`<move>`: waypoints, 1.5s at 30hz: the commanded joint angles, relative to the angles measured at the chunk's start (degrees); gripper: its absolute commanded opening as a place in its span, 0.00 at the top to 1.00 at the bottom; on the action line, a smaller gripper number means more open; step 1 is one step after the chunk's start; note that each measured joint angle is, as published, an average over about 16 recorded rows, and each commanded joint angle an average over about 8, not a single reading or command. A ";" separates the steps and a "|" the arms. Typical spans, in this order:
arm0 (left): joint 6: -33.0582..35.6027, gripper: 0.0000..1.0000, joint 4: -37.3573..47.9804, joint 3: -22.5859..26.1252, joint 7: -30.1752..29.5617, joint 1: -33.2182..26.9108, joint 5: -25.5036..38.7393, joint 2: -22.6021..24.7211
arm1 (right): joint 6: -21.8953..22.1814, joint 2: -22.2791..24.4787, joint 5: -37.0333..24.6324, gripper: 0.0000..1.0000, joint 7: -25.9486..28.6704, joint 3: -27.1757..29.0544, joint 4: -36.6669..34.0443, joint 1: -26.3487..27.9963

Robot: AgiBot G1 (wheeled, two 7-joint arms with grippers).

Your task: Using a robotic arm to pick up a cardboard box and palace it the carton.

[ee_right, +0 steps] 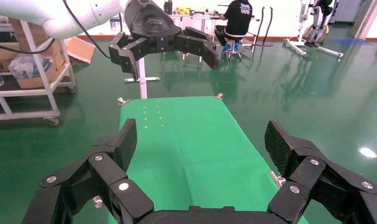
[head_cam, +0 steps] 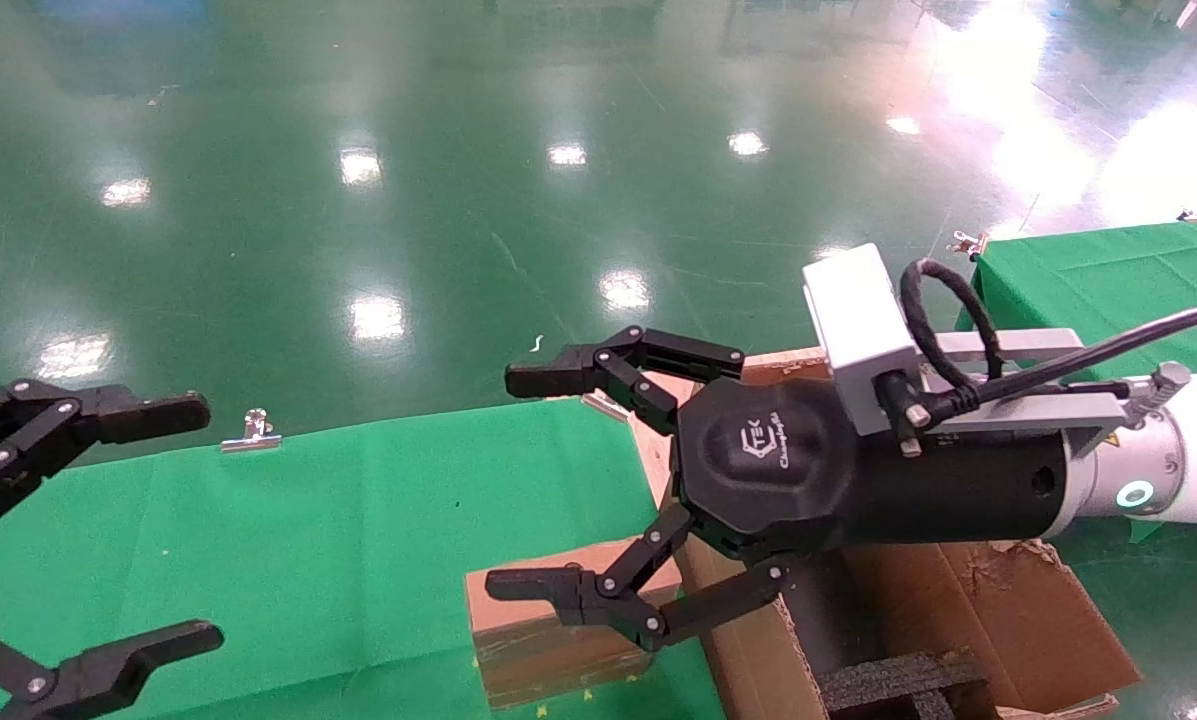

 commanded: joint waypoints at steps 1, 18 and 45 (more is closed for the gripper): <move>0.00 0.00 0.00 0.00 0.00 0.00 0.00 0.00 | 0.00 0.00 0.00 0.00 0.00 0.00 0.00 0.00; 0.00 0.91 0.00 0.00 0.00 0.00 0.00 0.00 | 0.00 0.00 0.01 0.00 0.00 0.01 0.00 0.00; 0.00 1.00 0.06 0.10 0.06 -0.05 -0.05 -0.02 | -2.59 -6.41 -27.24 0.00 5.68 -13.74 -3.27 13.03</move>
